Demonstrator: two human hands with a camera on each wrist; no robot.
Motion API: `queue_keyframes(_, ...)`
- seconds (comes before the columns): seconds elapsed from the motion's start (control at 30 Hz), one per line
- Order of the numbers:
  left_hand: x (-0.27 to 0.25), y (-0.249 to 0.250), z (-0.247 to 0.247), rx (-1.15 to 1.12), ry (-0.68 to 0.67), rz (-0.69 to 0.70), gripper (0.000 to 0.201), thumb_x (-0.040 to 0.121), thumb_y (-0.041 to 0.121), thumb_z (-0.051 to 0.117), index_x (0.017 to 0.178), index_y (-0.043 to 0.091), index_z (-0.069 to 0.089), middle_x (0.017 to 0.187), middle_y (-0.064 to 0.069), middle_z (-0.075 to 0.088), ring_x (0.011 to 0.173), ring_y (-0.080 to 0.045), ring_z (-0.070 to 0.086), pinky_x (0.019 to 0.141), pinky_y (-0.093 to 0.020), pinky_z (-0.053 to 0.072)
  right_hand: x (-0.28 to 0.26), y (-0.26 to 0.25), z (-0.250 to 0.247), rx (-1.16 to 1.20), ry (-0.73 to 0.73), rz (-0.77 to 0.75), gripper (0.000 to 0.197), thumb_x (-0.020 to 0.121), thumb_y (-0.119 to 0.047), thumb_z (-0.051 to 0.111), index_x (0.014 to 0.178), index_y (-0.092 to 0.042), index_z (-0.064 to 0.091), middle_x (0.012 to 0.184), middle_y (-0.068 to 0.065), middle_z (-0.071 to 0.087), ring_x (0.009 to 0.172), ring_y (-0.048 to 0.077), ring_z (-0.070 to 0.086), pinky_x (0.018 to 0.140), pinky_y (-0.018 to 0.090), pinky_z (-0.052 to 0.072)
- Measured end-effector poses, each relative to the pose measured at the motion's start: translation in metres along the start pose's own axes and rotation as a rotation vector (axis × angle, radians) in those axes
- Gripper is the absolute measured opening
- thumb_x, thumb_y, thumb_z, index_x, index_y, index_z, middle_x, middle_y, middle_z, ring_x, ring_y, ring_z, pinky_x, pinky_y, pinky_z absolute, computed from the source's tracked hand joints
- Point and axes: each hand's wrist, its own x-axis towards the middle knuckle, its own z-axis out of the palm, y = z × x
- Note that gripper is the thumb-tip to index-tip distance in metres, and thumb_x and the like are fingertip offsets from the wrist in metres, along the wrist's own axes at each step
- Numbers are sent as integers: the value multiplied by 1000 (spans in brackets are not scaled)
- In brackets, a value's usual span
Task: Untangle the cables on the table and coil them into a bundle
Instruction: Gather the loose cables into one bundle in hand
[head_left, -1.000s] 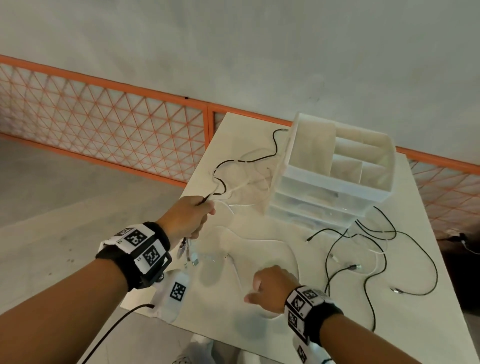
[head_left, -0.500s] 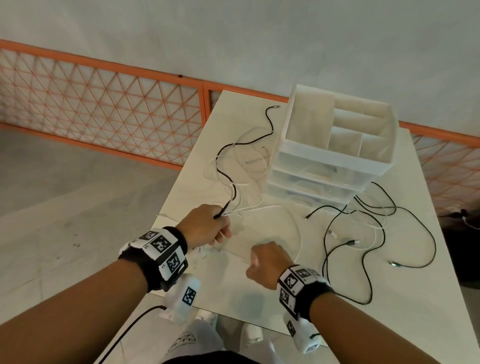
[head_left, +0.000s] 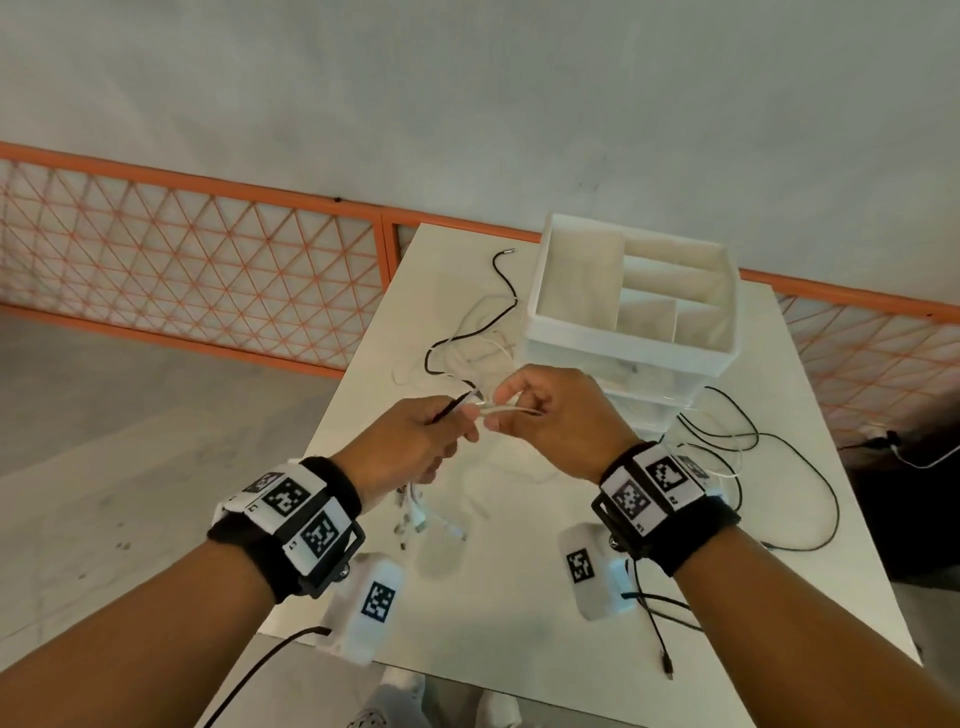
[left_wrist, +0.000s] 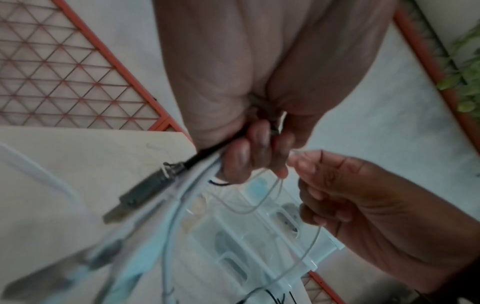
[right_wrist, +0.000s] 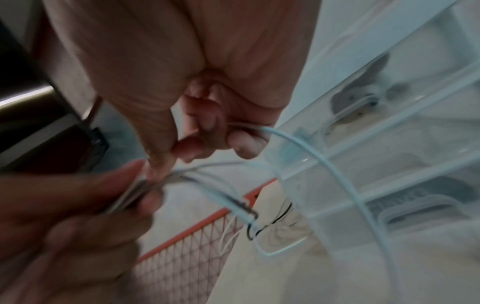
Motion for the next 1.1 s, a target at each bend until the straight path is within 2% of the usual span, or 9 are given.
queue_keyframes(0.2, -8, 13, -42, -151, 337, 91, 19, 92, 25, 66, 76, 16, 67, 54, 5, 30, 49, -13, 25, 45, -22, 27, -7, 67, -28, -49, 144, 217, 35, 89, -36, 72, 73, -5, 70, 68, 12, 67, 62, 10, 53, 65, 27, 44)
queue_keyframes(0.37, -9, 41, -65, -287, 528, 215, 17, 95, 23, 62, 82, 15, 70, 45, 7, 32, 42, -11, 27, 44, -20, 28, -26, 106, -26, -208, 82, 506, 28, 98, -40, 57, 82, -24, 74, 86, -6, 68, 94, 21, 62, 83, 26, 40)
queue_keyframes(0.47, -5, 47, -69, -281, 479, 222, 19, 95, 26, 62, 84, 13, 70, 44, 8, 29, 43, -12, 22, 43, -22, 26, -27, 102, -31, -206, 93, 544, 38, 101, -49, 47, 92, -27, 76, 101, -3, 68, 101, 21, 60, 88, 27, 38)
queue_keyframes(0.57, -1, 44, -62, -166, 396, 160, 22, 96, 28, 61, 87, 10, 71, 47, 6, 27, 46, -14, 21, 44, -23, 25, -19, 74, -37, -154, 83, 414, 36, 102, -49, 45, 87, -30, 72, 74, -19, 65, 65, 5, 60, 77, 26, 45)
queue_keyframes(0.6, 1, 42, -58, -123, 374, 121, 24, 97, 28, 59, 89, 9, 71, 49, 4, 28, 46, -15, 21, 44, -24, 24, -15, 60, -38, -87, 84, 369, 34, 102, -45, 48, 84, -28, 72, 60, -21, 62, 50, 3, 56, 67, 26, 47)
queue_keyframes(0.67, 5, 36, -50, -28, 326, 23, 27, 98, 29, 57, 91, 6, 70, 52, 3, 28, 47, -15, 22, 45, -25, 23, -7, 32, -39, 59, 99, 279, 29, 101, -35, 53, 84, -20, 71, 58, -13, 64, 42, 9, 53, 53, 28, 48)
queue_keyframes(0.83, 9, 13, -39, 20, 278, -161, 31, 102, 28, 51, 88, 2, 60, 49, 2, 29, 42, -14, 19, 42, -22, 19, 20, -20, -37, 169, 178, 133, 21, 99, -16, 52, 95, -17, 73, 82, -2, 75, 55, 13, 65, 60, 28, 56)
queue_keyframes(1.0, 7, -1, -33, -128, 351, -209, 24, 103, 21, 46, 85, 5, 51, 45, 5, 35, 37, -11, 25, 40, -22, 24, 35, -14, -10, 19, 299, 116, 28, 97, -5, 50, 104, -14, 76, 99, -1, 75, 91, 23, 72, 88, 35, 58)
queue_keyframes(1.1, 6, -11, -29, -181, 328, -214, 22, 102, 20, 47, 86, 6, 52, 49, 4, 35, 43, -13, 26, 44, -25, 24, 29, 16, 12, -60, 96, 214, 31, 94, -3, 56, 120, -14, 69, 121, 1, 72, 110, 24, 68, 100, 43, 54)
